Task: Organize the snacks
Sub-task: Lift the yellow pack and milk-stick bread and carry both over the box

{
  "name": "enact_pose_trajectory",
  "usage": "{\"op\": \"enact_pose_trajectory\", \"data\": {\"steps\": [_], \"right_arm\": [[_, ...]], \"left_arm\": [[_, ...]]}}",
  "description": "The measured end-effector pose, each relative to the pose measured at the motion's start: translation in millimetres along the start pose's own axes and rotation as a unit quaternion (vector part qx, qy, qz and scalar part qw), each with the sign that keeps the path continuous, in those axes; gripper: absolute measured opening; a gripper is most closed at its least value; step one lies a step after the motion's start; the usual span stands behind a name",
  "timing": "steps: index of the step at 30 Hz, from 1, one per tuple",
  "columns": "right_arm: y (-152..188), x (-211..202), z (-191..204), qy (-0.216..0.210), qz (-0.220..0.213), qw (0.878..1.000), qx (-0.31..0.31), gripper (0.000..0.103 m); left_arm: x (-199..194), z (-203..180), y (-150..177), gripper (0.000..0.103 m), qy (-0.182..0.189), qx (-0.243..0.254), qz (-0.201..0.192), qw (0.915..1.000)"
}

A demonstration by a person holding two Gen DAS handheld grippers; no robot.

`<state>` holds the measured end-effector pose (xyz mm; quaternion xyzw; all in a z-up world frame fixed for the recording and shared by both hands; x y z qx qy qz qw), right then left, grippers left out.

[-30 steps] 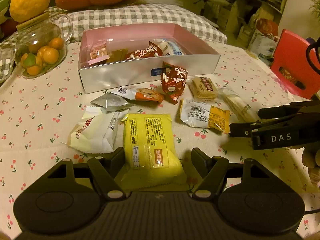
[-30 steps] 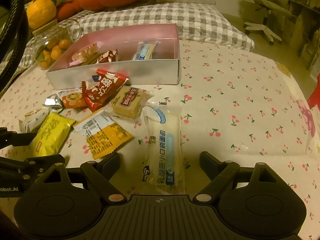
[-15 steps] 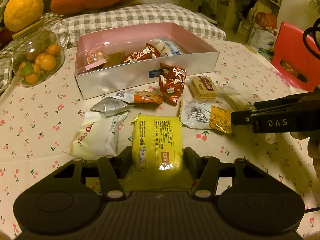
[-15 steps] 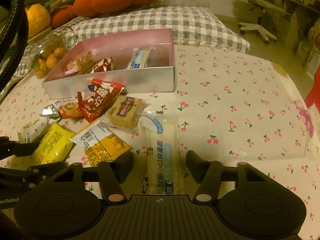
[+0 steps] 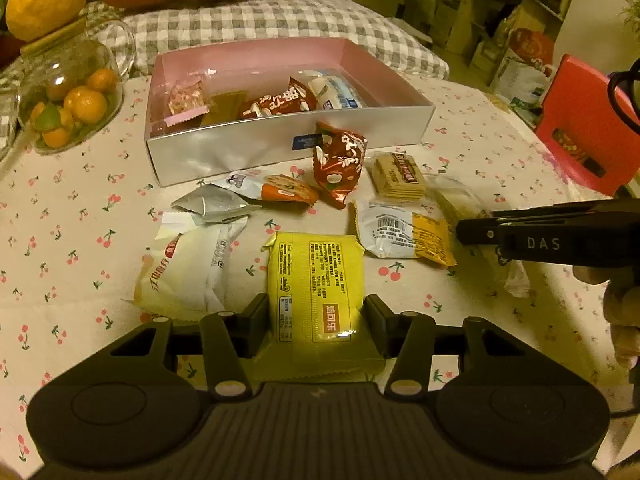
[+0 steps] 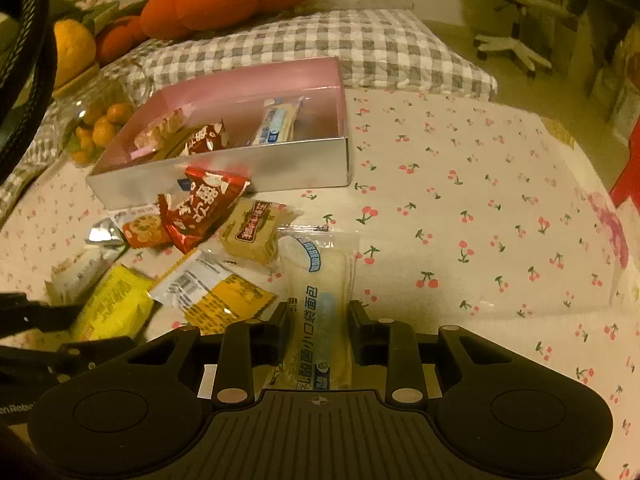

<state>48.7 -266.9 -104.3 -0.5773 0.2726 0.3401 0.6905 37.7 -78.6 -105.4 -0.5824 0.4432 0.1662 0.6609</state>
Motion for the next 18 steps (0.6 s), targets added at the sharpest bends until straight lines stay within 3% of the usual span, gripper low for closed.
{"op": "enact_pose_trajectory", "data": {"steps": [18], "right_arm": [[-31,-21,-8,-0.042,0.004,0.994,0.102,0.028]], "left_arm": [[-18,8,-18,0.047,0.038,-0.038,0.008,0.9985]]}}
Point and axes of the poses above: each gripper's, at about its wrist camera, not at the fingertips, and x roughly the way its jaws point, z to its left, y to its underside, the point moved 4 cm from there along x, roughly the way its jaws point, and after that the axes turned 4 degrees about x, right-handed, at the moved point
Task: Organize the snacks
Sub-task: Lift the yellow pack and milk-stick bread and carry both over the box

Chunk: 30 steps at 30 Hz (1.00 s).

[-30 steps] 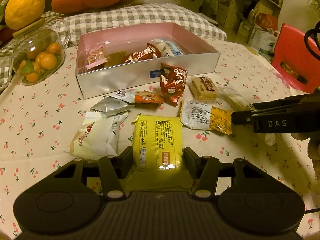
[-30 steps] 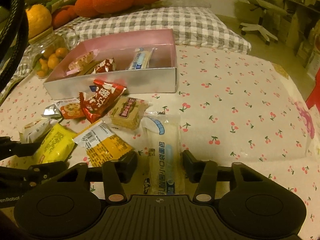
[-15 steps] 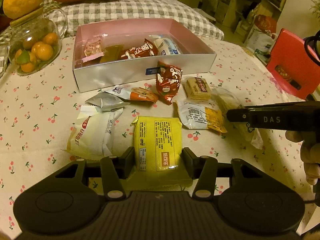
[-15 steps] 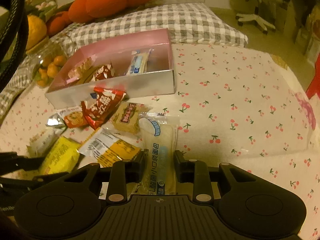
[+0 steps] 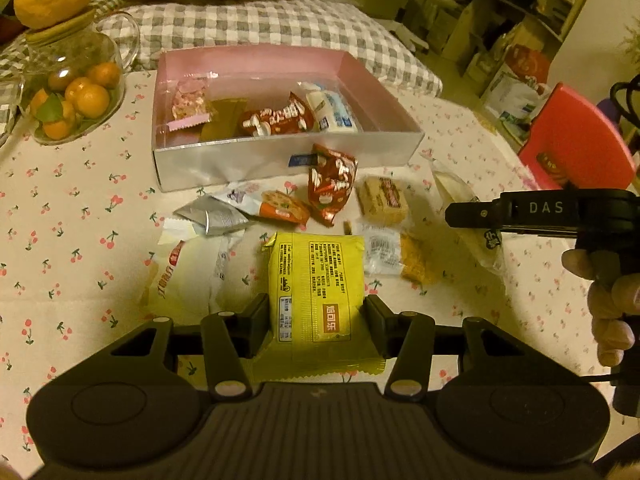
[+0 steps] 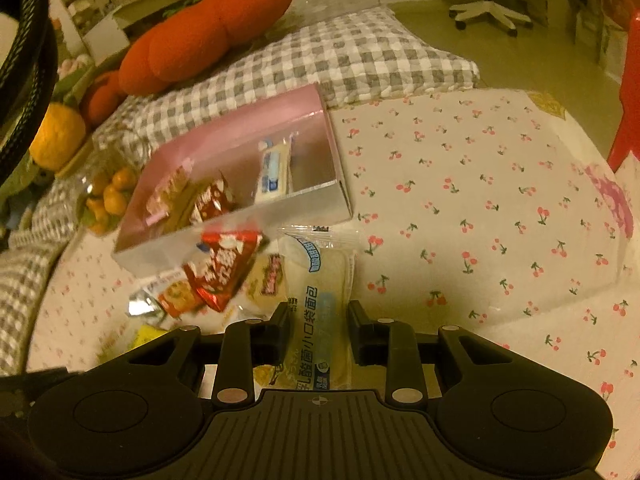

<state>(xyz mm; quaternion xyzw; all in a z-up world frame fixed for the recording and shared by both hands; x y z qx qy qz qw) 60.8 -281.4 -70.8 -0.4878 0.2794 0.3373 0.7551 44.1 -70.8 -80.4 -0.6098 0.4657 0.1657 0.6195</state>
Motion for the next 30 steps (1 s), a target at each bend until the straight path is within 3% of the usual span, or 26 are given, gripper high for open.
{"op": "enact_pose_trajectory", "data": {"steps": [13,30], "right_arm": [[-41,-7,12,-0.036,-0.028,0.997,0.064,0.028],[-81,35,30,-0.059,-0.071,0.990,0.110,0.028]], "left_arm": [[-19,25,-34,0.047,-0.002,-0.040,-0.045,0.9982],[3,46,-91,0.047,-0.020,-0.097,-0.117,0.9882]]}}
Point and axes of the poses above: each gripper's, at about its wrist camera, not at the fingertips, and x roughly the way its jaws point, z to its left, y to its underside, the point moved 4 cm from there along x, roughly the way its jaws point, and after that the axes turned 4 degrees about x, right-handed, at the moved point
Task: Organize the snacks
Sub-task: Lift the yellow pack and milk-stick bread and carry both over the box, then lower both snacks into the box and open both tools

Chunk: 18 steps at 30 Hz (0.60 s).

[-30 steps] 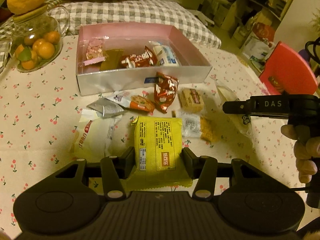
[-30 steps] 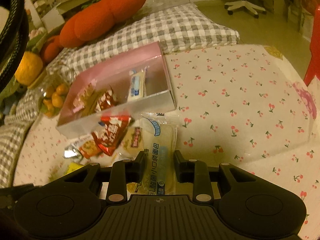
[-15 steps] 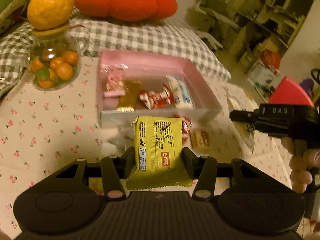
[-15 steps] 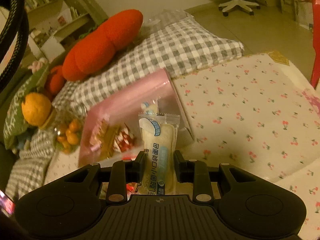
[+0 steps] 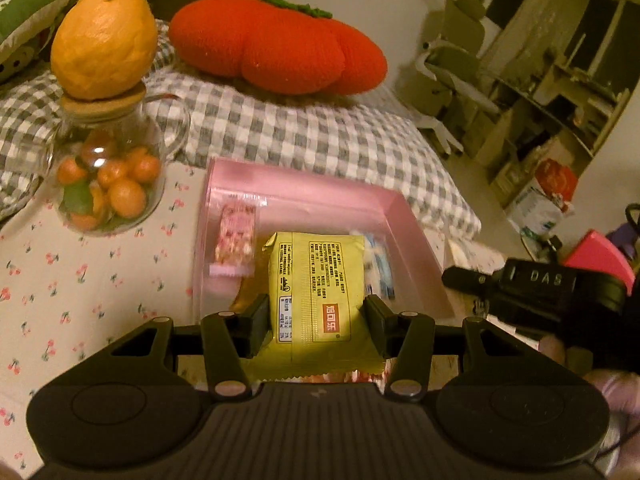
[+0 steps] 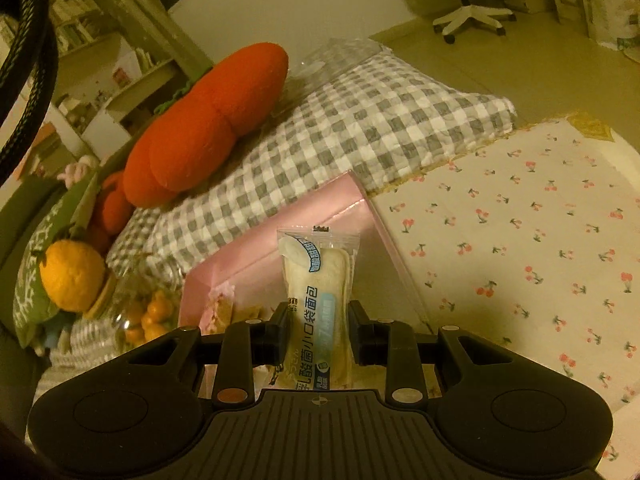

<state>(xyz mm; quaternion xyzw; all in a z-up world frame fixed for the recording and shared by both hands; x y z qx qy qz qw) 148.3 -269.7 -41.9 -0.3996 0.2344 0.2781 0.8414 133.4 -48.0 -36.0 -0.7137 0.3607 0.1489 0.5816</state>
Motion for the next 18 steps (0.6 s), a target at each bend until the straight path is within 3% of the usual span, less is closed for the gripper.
{"op": "enact_pose_trajectory", "data": {"steps": [4,18], "right_arm": [[-2,10,-1,-0.005,-0.004,1.000,0.004,0.028],[-4,44,-2,-0.012,0.002,1.000,-0.006,0.029]], "left_arm": [[14,-1,-9,0.047,0.004,-0.013,0.004,0.9999],[76,-6,-36,0.047,-0.005,0.030,0.012,0.9995]]}}
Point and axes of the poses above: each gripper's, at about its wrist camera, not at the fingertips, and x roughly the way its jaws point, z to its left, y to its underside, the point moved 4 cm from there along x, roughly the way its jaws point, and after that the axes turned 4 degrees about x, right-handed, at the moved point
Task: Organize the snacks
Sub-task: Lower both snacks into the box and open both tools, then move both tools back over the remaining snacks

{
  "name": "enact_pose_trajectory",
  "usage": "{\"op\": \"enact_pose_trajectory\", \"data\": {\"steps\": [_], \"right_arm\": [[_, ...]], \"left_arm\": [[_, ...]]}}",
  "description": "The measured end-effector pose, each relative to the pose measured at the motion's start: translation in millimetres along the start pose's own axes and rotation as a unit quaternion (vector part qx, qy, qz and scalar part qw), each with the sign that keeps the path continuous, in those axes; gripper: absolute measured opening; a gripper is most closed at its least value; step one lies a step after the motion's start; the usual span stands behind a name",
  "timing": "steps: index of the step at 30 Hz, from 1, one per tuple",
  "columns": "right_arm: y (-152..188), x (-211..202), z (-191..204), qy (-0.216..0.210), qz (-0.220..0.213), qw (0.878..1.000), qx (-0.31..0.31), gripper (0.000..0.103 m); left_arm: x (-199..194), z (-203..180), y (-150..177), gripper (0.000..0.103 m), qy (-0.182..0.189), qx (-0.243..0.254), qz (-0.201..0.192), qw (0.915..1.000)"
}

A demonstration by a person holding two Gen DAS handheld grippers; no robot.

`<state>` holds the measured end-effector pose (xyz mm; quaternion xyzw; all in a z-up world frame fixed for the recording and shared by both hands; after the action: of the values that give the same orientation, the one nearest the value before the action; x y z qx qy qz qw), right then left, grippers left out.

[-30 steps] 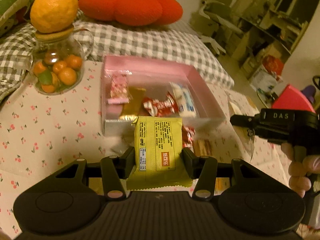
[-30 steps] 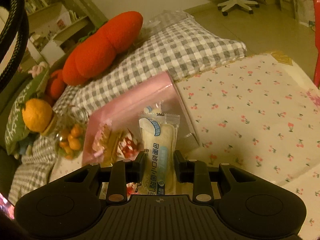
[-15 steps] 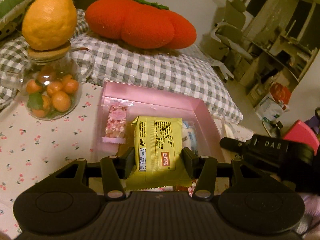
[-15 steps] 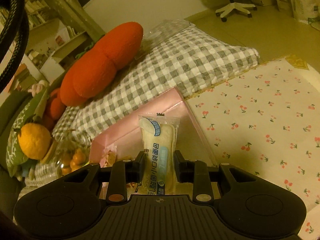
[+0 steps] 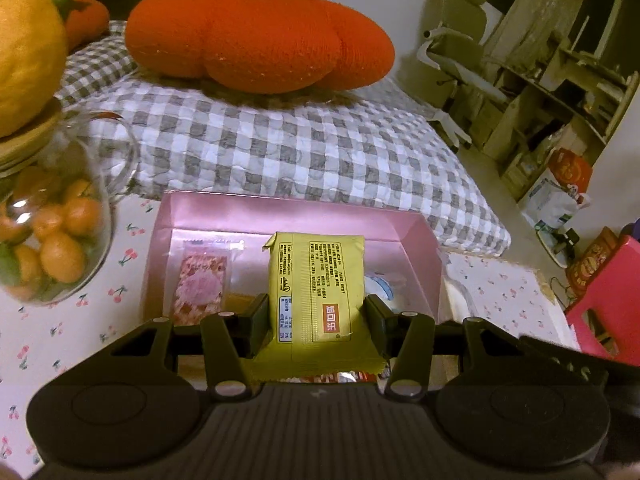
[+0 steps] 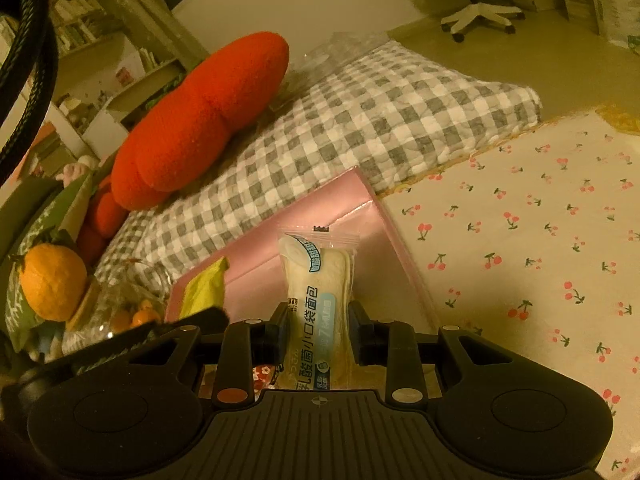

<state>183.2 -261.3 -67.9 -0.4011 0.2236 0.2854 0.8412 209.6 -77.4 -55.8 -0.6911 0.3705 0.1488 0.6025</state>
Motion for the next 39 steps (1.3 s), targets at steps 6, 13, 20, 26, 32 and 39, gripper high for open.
{"op": "enact_pose_trajectory", "data": {"steps": [6,13,20,26,32,39], "right_arm": [[-3,-1,-1,-0.009,-0.010,1.000,0.002,0.033],[-7,-6,-5,-0.010,-0.017,1.000,0.015,0.038],[-7,-8,-4,-0.015,-0.014,1.000,0.015,0.049],[-6,-15,0,-0.015,-0.010,1.000,0.008,0.058],[-2,-27,2,-0.019,-0.008,1.000,0.003,0.066],[7,-46,9,-0.007,0.001,1.000,-0.030,0.076]], "left_arm": [[16,-1,-3,0.047,0.004,-0.002,-0.001,1.0000],[21,-3,-7,0.049,-0.002,-0.002,-0.008,1.0000],[14,-2,-7,0.060,-0.010,0.010,-0.008,0.9999],[1,-1,-6,0.067,-0.018,0.019,-0.002,0.9997],[-22,3,1,0.070,-0.028,0.029,-0.003,0.9992],[-46,6,13,0.079,-0.048,0.037,0.015,0.9980]]}}
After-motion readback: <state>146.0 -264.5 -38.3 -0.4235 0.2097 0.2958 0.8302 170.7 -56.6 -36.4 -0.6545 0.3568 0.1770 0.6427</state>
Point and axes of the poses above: each gripper's, at about its wrist camera, not at the fingertips, and x roughly the way its jaws point, z to its left, y to its underside, the point moved 4 cm from there along x, roughly the way its jaws point, and after that the axes turned 4 degrees about x, right-handed, at the moved point
